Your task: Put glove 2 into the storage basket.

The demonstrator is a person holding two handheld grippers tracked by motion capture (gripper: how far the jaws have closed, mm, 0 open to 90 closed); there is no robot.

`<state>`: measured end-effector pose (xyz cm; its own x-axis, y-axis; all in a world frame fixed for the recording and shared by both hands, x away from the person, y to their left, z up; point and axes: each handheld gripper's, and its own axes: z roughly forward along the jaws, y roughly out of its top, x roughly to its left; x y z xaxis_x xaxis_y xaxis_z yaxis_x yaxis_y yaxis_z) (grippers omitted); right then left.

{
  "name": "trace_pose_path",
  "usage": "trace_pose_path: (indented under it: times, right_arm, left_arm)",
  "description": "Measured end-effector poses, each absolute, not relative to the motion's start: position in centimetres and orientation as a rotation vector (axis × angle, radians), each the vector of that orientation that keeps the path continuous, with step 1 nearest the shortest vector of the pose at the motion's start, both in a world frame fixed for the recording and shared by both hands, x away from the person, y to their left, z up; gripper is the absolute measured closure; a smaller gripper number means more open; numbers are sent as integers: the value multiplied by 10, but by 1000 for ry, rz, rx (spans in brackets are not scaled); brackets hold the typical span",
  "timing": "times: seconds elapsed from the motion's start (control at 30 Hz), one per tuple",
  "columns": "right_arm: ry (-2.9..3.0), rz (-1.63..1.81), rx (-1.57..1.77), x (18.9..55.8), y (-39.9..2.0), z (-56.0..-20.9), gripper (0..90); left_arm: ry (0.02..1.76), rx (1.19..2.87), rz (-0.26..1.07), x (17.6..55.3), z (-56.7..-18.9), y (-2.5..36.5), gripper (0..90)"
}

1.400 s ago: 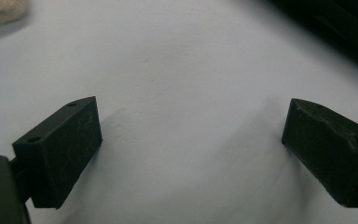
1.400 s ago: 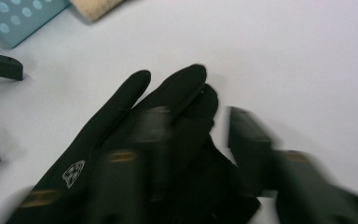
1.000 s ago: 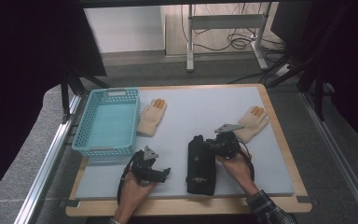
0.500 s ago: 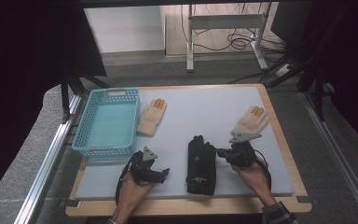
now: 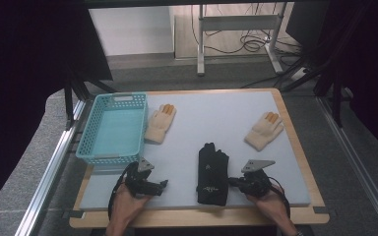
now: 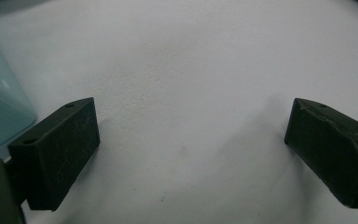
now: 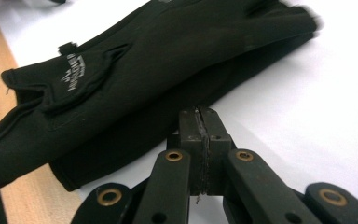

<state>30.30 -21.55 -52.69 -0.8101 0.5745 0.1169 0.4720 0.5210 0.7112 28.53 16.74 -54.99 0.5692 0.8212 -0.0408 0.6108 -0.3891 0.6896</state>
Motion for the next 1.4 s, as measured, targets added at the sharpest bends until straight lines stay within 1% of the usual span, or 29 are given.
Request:
trace_pose_path:
  times: [0.3, 0.7, 1.07, 1.13, 1.23, 1.4]
  right_arm:
    - [2651, 1194, 860, 302, -191, -531, 878]
    - [2643, 1225, 844, 317, -149, -535, 871]
    - [2612, 1202, 841, 333, -125, -536, 854]
    - [2611, 1200, 837, 333, -124, -536, 838]
    - [2609, 1181, 829, 331, -126, -534, 786]
    - [2545, 1176, 845, 329, -145, -525, 701]
  left_arm:
    - [1064, 2151, 393, 284, -551, 178, 57]
    - [1070, 2155, 384, 286, -551, 185, 37]
    - [1076, 2146, 377, 286, -552, 185, 34]
    - [1076, 2144, 375, 286, -552, 185, 34]
    - [1076, 2145, 374, 286, -552, 185, 33]
    - [1076, 2145, 375, 286, -552, 185, 33]
